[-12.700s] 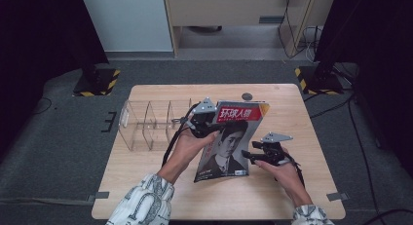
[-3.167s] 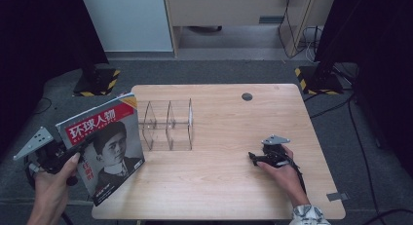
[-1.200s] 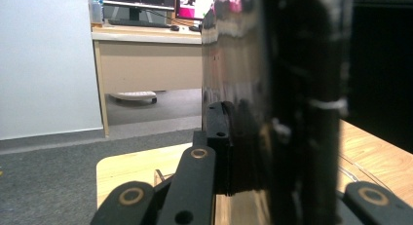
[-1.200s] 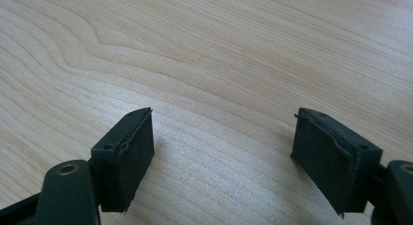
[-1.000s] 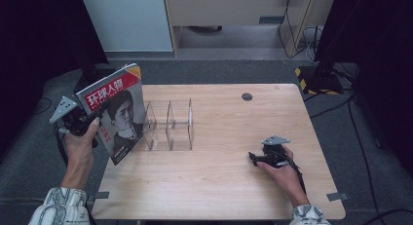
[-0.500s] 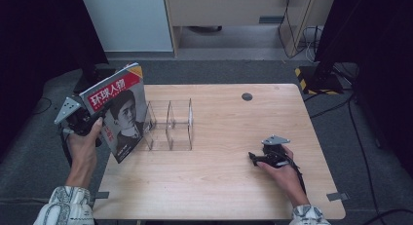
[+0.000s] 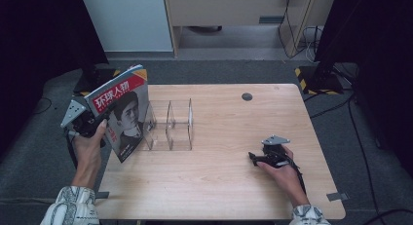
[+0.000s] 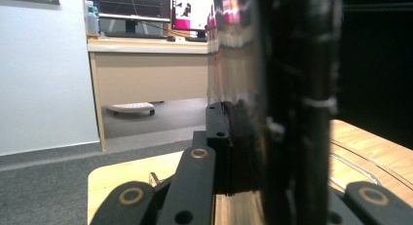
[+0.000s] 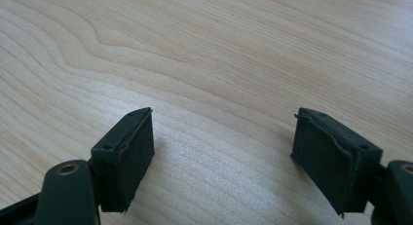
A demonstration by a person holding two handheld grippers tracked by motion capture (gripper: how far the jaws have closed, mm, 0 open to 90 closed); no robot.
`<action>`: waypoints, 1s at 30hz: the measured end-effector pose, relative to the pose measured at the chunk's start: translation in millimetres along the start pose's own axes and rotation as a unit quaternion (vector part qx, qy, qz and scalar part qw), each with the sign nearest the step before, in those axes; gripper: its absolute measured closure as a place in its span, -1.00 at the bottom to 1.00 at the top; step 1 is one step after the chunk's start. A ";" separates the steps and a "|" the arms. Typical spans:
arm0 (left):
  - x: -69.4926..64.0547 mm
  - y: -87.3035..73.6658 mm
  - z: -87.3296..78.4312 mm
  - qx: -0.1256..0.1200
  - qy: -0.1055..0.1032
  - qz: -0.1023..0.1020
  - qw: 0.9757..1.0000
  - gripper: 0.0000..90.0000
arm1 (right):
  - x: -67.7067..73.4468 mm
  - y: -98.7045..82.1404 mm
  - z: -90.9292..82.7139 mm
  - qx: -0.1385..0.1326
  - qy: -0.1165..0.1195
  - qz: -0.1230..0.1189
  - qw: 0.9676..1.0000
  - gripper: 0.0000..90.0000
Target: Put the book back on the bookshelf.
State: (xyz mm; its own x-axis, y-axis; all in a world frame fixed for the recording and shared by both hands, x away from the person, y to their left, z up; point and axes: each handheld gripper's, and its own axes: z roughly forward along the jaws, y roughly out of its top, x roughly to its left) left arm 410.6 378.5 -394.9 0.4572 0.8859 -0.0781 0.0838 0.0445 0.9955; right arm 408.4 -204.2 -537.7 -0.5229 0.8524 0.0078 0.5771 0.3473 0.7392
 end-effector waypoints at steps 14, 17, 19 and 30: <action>-4.1 -11.6 -15.3 -0.004 0.006 -0.009 1.000 0.90 | 0.1 -0.2 -0.2 0.000 0.000 0.000 1.000 -0.49; -5.0 -13.6 -19.4 0.000 0.005 -0.007 1.000 0.89 | 0.1 -0.2 -0.3 0.000 0.001 0.000 1.000 -0.49; -5.9 -14.8 -22.0 0.002 0.004 -0.009 1.000 0.89 | 0.1 -0.2 -0.2 0.000 0.001 0.000 1.000 -0.49; -7.3 -19.9 -31.7 0.009 0.006 -0.020 1.000 0.86 | 0.3 -0.5 -0.5 0.000 0.001 -0.001 1.000 -0.49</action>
State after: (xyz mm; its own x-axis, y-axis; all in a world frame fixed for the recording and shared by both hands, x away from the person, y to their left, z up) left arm 377.5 385.8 -412.4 0.4425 0.8891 -0.1169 0.1183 0.0714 0.9904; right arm 407.7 -204.3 -537.7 -0.5247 0.8512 0.0078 0.5760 0.3483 0.7396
